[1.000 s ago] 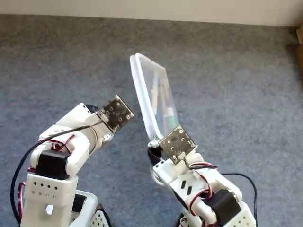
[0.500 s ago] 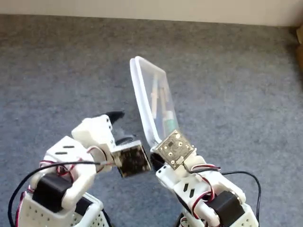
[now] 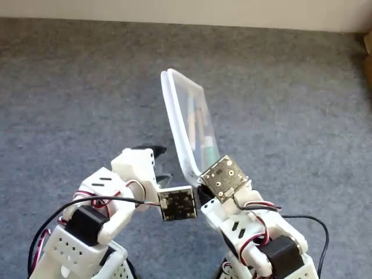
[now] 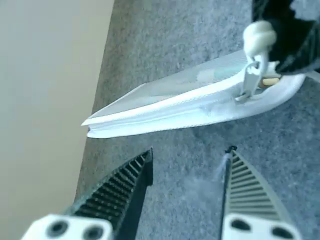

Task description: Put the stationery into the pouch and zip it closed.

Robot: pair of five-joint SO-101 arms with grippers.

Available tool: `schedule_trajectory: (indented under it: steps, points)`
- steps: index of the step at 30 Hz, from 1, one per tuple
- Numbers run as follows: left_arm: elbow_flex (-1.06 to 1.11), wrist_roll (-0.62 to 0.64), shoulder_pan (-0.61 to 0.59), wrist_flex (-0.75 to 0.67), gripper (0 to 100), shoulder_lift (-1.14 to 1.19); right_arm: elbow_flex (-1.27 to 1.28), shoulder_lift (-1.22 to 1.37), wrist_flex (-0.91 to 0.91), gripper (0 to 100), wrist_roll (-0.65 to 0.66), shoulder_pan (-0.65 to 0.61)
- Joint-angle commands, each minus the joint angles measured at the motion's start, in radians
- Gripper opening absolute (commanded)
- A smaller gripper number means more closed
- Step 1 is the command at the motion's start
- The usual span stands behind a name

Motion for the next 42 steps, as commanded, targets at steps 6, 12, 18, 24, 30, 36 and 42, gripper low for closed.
schedule_trajectory:
  steps: [6,12,18,24,30,36,42]
  points:
    - [0.124,-0.023,0.036,-0.196,22,-0.008,-0.059,-0.010,0.001,0.5,0.012,0.016]
    - [0.182,-0.023,0.044,-0.318,22,-0.007,-0.053,-0.010,0.001,0.5,0.012,0.016]
    - [0.185,-0.023,0.068,-0.330,22,-0.010,-0.053,-0.010,-0.001,0.5,0.012,0.016]
    - [0.209,-0.028,0.110,-0.339,22,-0.005,-0.053,-0.010,-0.002,0.5,0.012,0.016]
    - [0.308,-0.029,0.102,-0.423,22,-0.007,-0.053,-0.010,-0.002,0.5,0.012,0.016]
    - [0.352,-0.029,0.102,-0.436,12,-0.015,-0.061,-0.010,-0.004,0.5,0.012,0.021]
    - [0.387,-0.029,0.101,-0.436,1,-0.015,-0.061,-0.010,-0.005,0.5,0.012,0.022]
